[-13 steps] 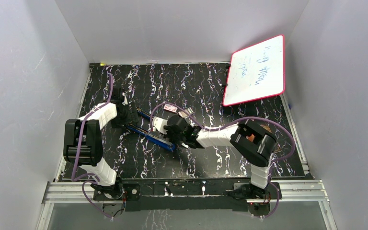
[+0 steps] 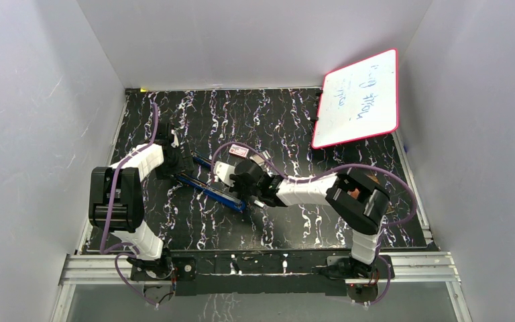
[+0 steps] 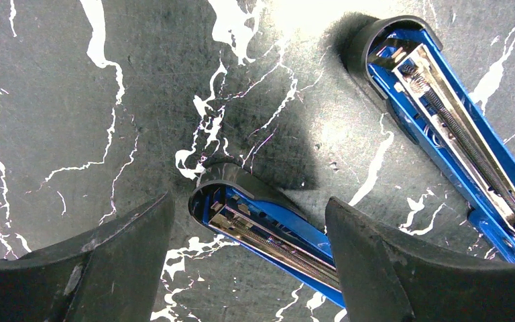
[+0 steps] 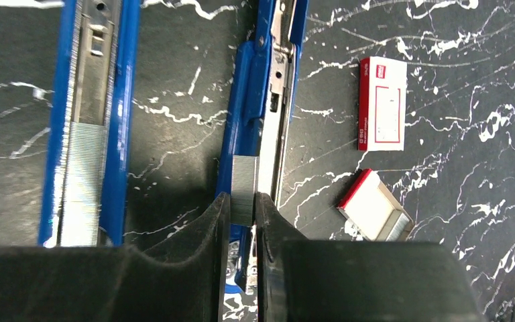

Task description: Load the staples into the stapler

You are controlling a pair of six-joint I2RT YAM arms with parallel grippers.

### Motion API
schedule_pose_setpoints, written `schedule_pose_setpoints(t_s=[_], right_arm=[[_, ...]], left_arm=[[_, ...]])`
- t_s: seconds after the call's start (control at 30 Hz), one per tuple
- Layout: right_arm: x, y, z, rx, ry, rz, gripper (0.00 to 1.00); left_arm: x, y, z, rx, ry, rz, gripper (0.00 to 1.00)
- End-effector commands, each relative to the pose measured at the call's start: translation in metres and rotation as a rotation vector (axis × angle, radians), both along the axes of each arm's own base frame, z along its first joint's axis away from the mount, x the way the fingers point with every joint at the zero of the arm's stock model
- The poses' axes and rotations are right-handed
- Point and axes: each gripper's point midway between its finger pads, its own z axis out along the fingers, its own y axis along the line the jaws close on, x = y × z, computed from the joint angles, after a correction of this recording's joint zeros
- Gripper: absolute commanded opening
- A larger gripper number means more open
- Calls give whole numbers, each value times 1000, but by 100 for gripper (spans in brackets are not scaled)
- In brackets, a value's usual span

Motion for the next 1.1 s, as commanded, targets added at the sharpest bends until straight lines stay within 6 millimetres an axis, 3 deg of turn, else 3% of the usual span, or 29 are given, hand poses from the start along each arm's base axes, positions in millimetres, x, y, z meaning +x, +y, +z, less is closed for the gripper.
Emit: schedule_pose_setpoints(t_s=[0.0,0.1,0.4,0.6,0.7,0.83,1.07], right_arm=[[-8,19,48,157,10,32,14],[-10,20,61,193,15,29,13],[-5,10,73,271,104,-16,12],[6,-28,83,393,281,-121,11],[10,-57,72,405,350,-216,11],[11,-92,43,382,444,-357,11],[5,-97,6,344,525,-403,11]], left_arm=[[5,-3,11,-9,-20,-11,81],[5,-2,11,-9,-21,-10,81],[5,-3,11,-10,-19,-11,81],[5,-3,10,-13,-17,-12,81],[6,-4,11,-19,-21,-13,81],[6,-5,11,-20,-19,-15,81],[6,-5,11,-19,-19,-14,81]])
